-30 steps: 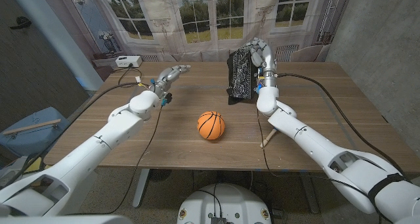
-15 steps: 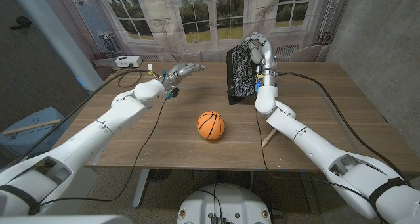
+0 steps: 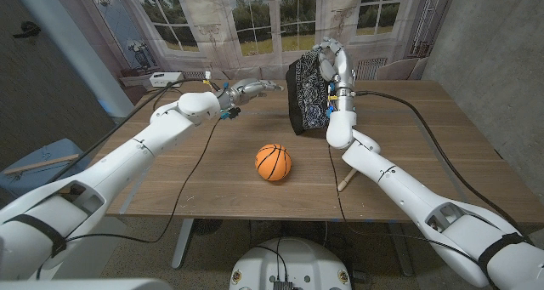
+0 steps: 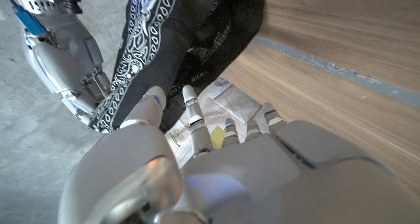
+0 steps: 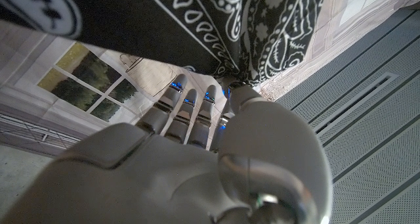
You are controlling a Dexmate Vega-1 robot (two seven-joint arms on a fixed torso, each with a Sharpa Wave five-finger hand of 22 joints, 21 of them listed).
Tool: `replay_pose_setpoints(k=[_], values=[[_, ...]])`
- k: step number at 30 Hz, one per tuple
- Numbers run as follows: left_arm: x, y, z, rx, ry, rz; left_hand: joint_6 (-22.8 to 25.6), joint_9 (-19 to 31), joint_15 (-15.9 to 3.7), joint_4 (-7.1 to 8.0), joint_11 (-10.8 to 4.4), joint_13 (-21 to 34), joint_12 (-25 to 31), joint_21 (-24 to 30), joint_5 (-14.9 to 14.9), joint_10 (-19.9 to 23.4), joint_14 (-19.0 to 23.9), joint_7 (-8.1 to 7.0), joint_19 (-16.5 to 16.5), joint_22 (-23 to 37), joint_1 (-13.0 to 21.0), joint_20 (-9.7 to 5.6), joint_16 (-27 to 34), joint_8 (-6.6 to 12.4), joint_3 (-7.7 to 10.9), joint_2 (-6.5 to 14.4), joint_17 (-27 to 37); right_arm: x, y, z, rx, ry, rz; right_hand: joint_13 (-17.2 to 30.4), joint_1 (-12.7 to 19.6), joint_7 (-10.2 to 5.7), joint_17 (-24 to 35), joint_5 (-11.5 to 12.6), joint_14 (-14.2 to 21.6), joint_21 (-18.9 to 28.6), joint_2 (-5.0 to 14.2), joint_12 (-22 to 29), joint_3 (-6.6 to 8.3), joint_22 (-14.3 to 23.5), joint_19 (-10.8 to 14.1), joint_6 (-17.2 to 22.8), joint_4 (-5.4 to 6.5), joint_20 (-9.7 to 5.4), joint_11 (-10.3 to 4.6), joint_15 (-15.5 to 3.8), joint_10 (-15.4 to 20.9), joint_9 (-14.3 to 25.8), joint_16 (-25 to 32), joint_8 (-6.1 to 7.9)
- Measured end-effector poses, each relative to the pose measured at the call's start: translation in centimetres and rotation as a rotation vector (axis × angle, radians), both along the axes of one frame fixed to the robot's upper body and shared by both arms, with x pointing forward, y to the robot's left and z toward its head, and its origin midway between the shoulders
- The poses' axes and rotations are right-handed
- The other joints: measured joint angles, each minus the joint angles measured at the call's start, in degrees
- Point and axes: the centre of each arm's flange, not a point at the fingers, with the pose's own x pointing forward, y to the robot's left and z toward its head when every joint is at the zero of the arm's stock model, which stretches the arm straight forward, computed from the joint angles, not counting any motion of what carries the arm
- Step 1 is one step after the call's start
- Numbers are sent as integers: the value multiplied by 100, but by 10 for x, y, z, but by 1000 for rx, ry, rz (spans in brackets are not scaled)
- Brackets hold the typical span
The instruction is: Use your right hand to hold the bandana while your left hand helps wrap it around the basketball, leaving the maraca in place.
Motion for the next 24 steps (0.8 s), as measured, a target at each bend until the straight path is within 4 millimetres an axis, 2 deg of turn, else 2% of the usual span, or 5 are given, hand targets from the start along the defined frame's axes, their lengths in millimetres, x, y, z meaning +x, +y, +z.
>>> replay_pose_setpoints(k=[7, 15, 17, 21, 24], values=[[-4, -7, 4, 20, -33, -10, -202, -27, -66, -31, -31, 0, 0, 0, 0, 65, 0, -106, -38, -14, 234, -45, 45, -172, -31, -33, 0, -2, 5, -1, -15, -6, 0, 4, 1, 1, 0, 17, 21, 0, 0, 0, 20, 0, 0, 2, 20, 0, 20, 20, 20, -8, 0, 79], [-10, -10, 5, 1, -98, 35, -1343, -26, -86, -37, 143, 1, -44, 0, 0, -74, 20, 30, 127, -14, 692, -81, 45, -747, -73, -32, 0, -4, 9, -2, -31, -10, 3, 27, -7, 1, 0, 56, 20, 0, -7, 0, 19, 0, 0, 2, 20, 0, 20, 20, 19, -26, -45, 79], [-11, -11, 5, -5, -108, 44, -683, 0, -84, -32, 97, 1, 15, 0, 0, 122, 17, -100, 290, -14, 862, -70, 45, -512, -78, 138, -10, -5, 9, -2, -35, -11, 4, 27, -7, 1, 0, 60, 32, 0, -7, 0, 19, 0, 0, 2, 20, 0, 19, 31, 20, -46, -45, 78], [-12, -12, 4, -25, -132, 64, 1124, 70, -272, -60, -339, 1, 171, 15, 0, 792, 164, -145, 747, -14, 1408, -166, 44, 99, -54, 398, -13, -5, 10, -2, -37, -12, 5, 27, -7, 1, -1, 60, 41, 0, -8, -1, 19, 0, 0, 2, 19, 0, 0, 41, 39, -53, -45, 77], [-12, -12, 5, -42, -144, 67, 1408, 66, -375, -71, -495, 0, 158, 38, 0, 948, 265, -100, 863, -13, 1561, -246, 45, 138, -137, 367, -30, -5, 10, -2, -38, -11, 6, 27, -8, 1, -1, 60, 62, 0, -8, -1, 19, 0, 0, 2, 19, 0, 0, 19, 39, -53, -45, 92]])
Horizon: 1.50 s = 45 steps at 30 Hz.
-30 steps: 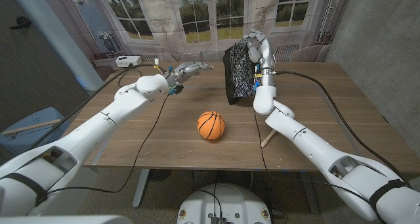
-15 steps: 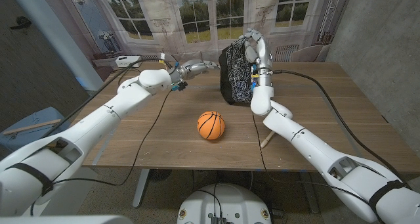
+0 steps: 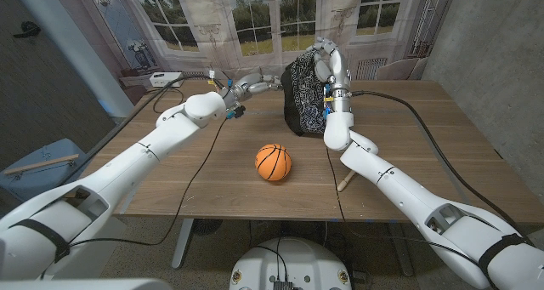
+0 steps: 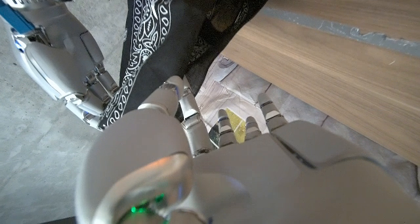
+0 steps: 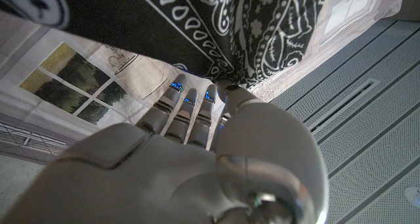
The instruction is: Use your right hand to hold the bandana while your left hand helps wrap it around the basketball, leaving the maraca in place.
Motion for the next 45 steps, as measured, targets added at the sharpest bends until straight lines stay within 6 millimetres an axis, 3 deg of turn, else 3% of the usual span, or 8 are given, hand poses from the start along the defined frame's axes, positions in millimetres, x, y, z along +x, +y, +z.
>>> replay_pose_setpoints(k=[4, 9, 17, 21, 25, 38, 41, 45], values=[[2, 0, -2, -14, 6, -21, -1234, -67, 154, 197, 388, 0, -229, -209, 0, -433, -250, 482, -294, 6, -346, 54, -29, -783, -416, -186, 7, 0, 1, -1, -3, -1, 1, 0, -15, 0, 0, 1, 10, 0, -15, -27, 0, 0, 0, 0, -1, 0, 0, -10, 0, -26, 0, 16], [6, 0, -1, -7, 31, -63, -1788, -93, 266, 302, 649, 0, -265, -288, 0, -694, -272, 824, -465, 15, -719, 91, -29, -1021, -726, -413, 34, -2, 2, 0, -7, -6, 4, 0, -15, 0, 29, 39, 10, 0, -15, -27, 0, 0, 0, 0, -2, 0, -21, -10, 21, -26, -9, 16], [9, -6, -2, 7, 60, -134, -1252, -76, 332, 230, 641, 0, -197, -333, 23, -581, -267, 682, -406, 42, -648, 150, -28, -847, -691, -190, 29, -5, 3, -1, -18, -20, 9, 27, -23, 0, 28, 48, 41, 0, -23, -27, 0, 0, 0, 0, -3, 0, -21, 21, 20, -53, -44, 63], [13, -8, -2, -4, 67, -161, -313, -24, 231, 36, 341, 1, -91, -294, 51, -194, -145, 318, -131, 26, -176, 88, 0, -523, -419, 159, 17, -7, 4, -2, -21, -28, 11, 27, -23, 0, 28, 49, 72, 0, -23, -27, 0, 0, 0, 0, -3, 0, -52, -10, 52, -53, -44, 76], [13, -13, -1, -22, 57, -176, 820, 184, 64, -29, 70, 1, 13, -166, 85, 415, 314, 393, 260, 26, 426, -31, 44, -17, -195, 155, -9, -9, 4, -3, -22, -32, 11, 27, -24, 0, 28, 88, 72, 0, -24, -27, 0, 0, 0, 0, -3, 0, -52, -10, 52, -80, -44, 76], [-9, -14, -2, -74, -41, -81, 537, 636, 106, 98, 164, 43, 13, -111, 61, 572, 536, 547, 389, 64, 688, -1, 45, 161, -106, 331, 7, 0, -6, -9, 39, 51, -64, 67, -28, 60, 54, 89, 71, 25, -28, -72, 40, 0, 93, -95, -62, 92, 38, -10, -38, -167, -88, 115], [-15, -13, -1, -87, -71, -50, 519, 715, 53, 130, 164, 47, 13, -67, 61, 572, 588, 534, 440, 69, 677, -52, 45, 203, -120, 342, 34, 3, -8, -10, 54, 79, -73, 80, 60, 32, 117, -2, 69, 25, 60, -120, 20, 0, 90, -493, -79, 94, 93, -8, -142, -267, -88, -66], [-24, -12, 0, -105, -107, -23, 485, 839, 14, 153, 100, 70, 13, -22, 17, 636, 629, 536, 491, 69, 656, -103, 45, 306, -144, 363, 34, 8, -11, -12, 63, 127, -85, 80, 114, 73, 172, -296, -35, 25, 71, -160, -65, 29, 59, -1678, -100, 207, 146, -10, -378, -647, -88, -847]])
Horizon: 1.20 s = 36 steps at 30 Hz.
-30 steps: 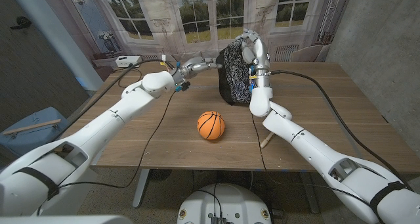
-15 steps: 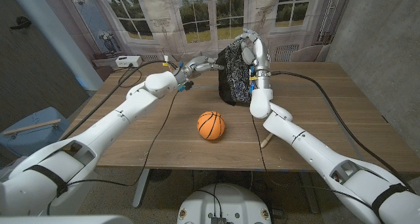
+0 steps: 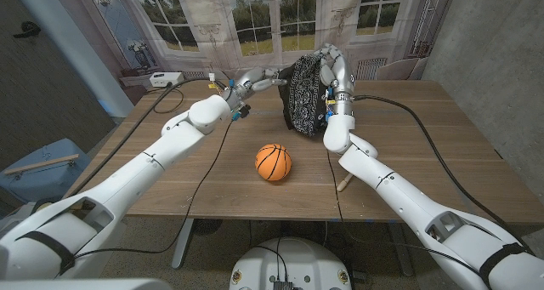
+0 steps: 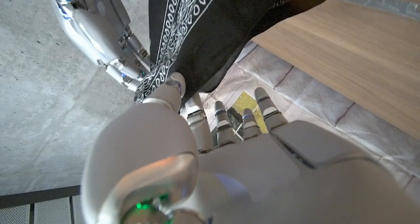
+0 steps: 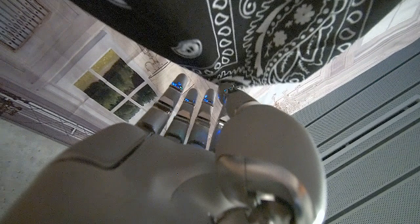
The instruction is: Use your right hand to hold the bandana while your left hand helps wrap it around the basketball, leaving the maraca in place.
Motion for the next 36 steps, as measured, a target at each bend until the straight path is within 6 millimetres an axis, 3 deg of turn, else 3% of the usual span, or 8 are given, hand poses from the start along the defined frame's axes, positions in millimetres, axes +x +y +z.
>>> replay_pose_setpoints(k=[6, 10, 15, 19, 22, 25, 32, 36], values=[[-9, 1, 2, -15, -34, 29, -40, 147, -42, 17, 1, 18, 0, 0, 0, -1, -24, -20, -1, 27, 0, -1, 0, 77, 17, -1, 0, 5, -4, -2, 7, 60, 16, -15, -412, 59, 15, -326, -182, -48, -150, -78, -284, 0, -151, -1393, 165, 151, 219, 99, -502, -567, -70, -1096], [-14, 1, 7, -12, -48, 43, -42, 255, -43, 23, 1, 27, -27, 0, -1, -1, -25, -19, -34, 27, 8, -32, 0, 164, 23, 6, -1, 8, -9, -3, 13, 96, 43, -43, -740, 174, 15, -333, -277, -114, -260, -78, -469, 0, -267, -1811, 281, 266, 329, 194, -694, -732, -118, -1463], [-21, 0, 18, -6, -66, 69, 3, 306, -104, 23, -39, 27, -27, 34, -1, 39, -24, 62, 18, 26, 23, -84, 0, 233, 23, 21, -1, 11, -14, -5, 24, 123, 73, -44, -933, 254, 15, -373, -308, -149, -323, -78, -582, -1, -288, -1908, 347, 287, 388, 225, -753, -784, -140, -1584], [-30, -2, 34, -2, -89, 84, -145, 419, -99, 51, 40, 45, -40, 34, 8, 20, -30, 175, 15, 39, 84, -81, 0, 317, 51, 81, 6, 11, -17, -7, 33, 133, 96, -44, -1059, 334, 15, -373, -308, -159, -365, -78, -664, -1, -306, -1819, 383, 305, 418, 225, -783, -784, -140, -1585], [-31, 1, 43, 12, -76, 118, -613, 914, 41, 294, 209, 76, -126, 55, 34, -149, -171, 213, -139, 75, 46, 12, 0, 432, 193, 151, 70, 12, -20, -9, 40, 140, 110, -43, -1107, 292, 14, -373, -339, -159, -344, -78, -709, -1, -334, -1632, 383, 333, 418, 256, -783, -784, -162, -1585], [-34, 2, 61, 50, -68, 149, -893, 1120, 61, 480, 257, 105, -138, 77, 34, -198, -191, 231, -168, 100, 30, 41, 4, 465, 321, 226, 111, 12, -24, -10, 44, 143, 117, -43, -1150, 284, 14, -373, -338, -159, -344, -78, -718, -1, -334, -1545, 388, 333, 449, 256, -813, -784, -162, -1582], [-54, -12, 111, 145, -108, 217, -1080, 1352, 60, 674, 225, 132, -138, 141, 34, -166, -147, 103, -167, 106, 18, 41, 85, 583, 387, 227, 133, 12, -28, -13, 57, 151, 145, -43, -1181, 293, 14, -371, -390, -193, -374, -78, -758, -1, -368, -1474, 396, 367, 449, 266, -813, -784, -162, -1555], [-51, -11, 126, 242, -62, 364, -1336, 1582, 58, 887, 170, 157, -138, 206, 99, -159, -145, -152, -143, 123, -151, 61, 88, 671, 406, 164, 159, 12, -33, -17, 64, 157, 148, -43, -1203, 293, 14, -371, -390, -193, -353, -78, -758, -1, -368, -1474, 396, 367, 448, 266, -813, -784, -162, -1555]])
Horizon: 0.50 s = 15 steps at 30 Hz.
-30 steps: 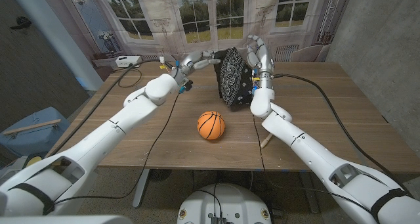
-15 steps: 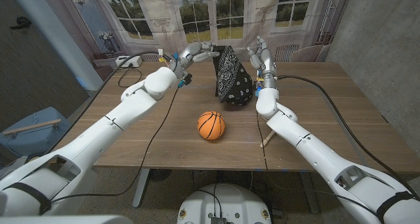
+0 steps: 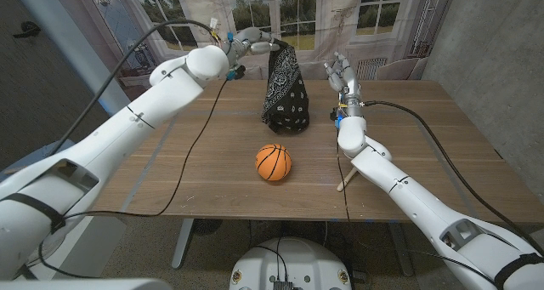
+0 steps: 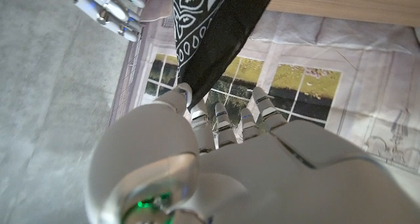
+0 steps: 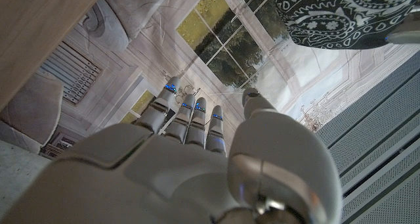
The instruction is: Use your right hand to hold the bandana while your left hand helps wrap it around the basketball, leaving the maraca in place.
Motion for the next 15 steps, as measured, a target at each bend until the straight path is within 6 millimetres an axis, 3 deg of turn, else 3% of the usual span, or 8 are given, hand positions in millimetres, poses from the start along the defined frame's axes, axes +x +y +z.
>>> replay_pose_setpoints(k=[5, 8, 9, 12, 14, 15], values=[[-5, -10, 20, 120, 14, 147, -173, 233, -65, 132, -141, 21, 0, 84, 110, -18, 66, -286, 113, 10, -116, -113, 0, 150, -21, -69, 0, 0, -3, -2, 8, 1, 9, 0, -23, -20, 0, 0, 0, 0, -22, 0, 0, 0, 0, 61, 0, 0, 0, 0, 0, 0, -21, 0], [-12, -28, 32, 189, -1, 182, -220, 349, -106, 179, -234, 29, 0, 112, 189, -7, 107, -389, 177, -2, -154, -177, 0, 236, -68, -109, -4, 0, -4, -3, 14, 0, 15, 0, -46, -20, 0, 0, 0, -12, 2, 0, 0, 0, 0, 61, 0, 0, 0, 0, 0, 0, -22, 0], [-10, -21, 32, 198, 21, 237, -247, 391, -133, 192, -264, 28, 0, 143, 200, 3, 134, -416, 199, -7, -154, -199, 0, 264, -81, -109, -9, 0, -6, -4, 17, 3, 14, 0, -46, -20, 0, 0, 0, -21, 2, 0, 0, 0, 0, 61, 0, 0, -1, 0, 1, 0, -22, 0], [-15, -32, 43, 267, 33, 341, -278, 495, -165, 243, -346, 28, 0, 150, 256, 3, 167, -448, 226, -8, -186, -225, 0, 339, -84, -138, -16, 1, -8, -7, 22, 6, 16, 0, -46, -20, -1, 0, 0, -21, 2, 24, -23, 0, 0, 61, -23, 0, -1, 0, 1, 1, -22, 0], [-19, -52, 51, 314, 7, 338, -274, 552, -212, 258, -418, 28, 0, 185, 291, 16, 213, -490, 260, -7, -230, -259, 0, 385, -99, -140, -16, 1, -9, -7, 26, 6, 20, 0, -46, 13, -1, 0, 0, -21, 3, 28, -23, 0, -13, 94, -23, -13, -1, 0, 1, 1, -22, 0], [-19, -44, 54, 320, 38, 420, -279, 588, -234, 277, -441, 28, 0, 194, 308, 38, 236, -549, 266, -7, -230, -266, 0, 417, -118, -140, -16, 1, -9, -7, 26, 5, 20, 1, -46, 12, -1, 0, 0, -21, 3, 29, -23, 0, -21, 92, -23, -21, -1, 0, 1, 1, -22, 0]])
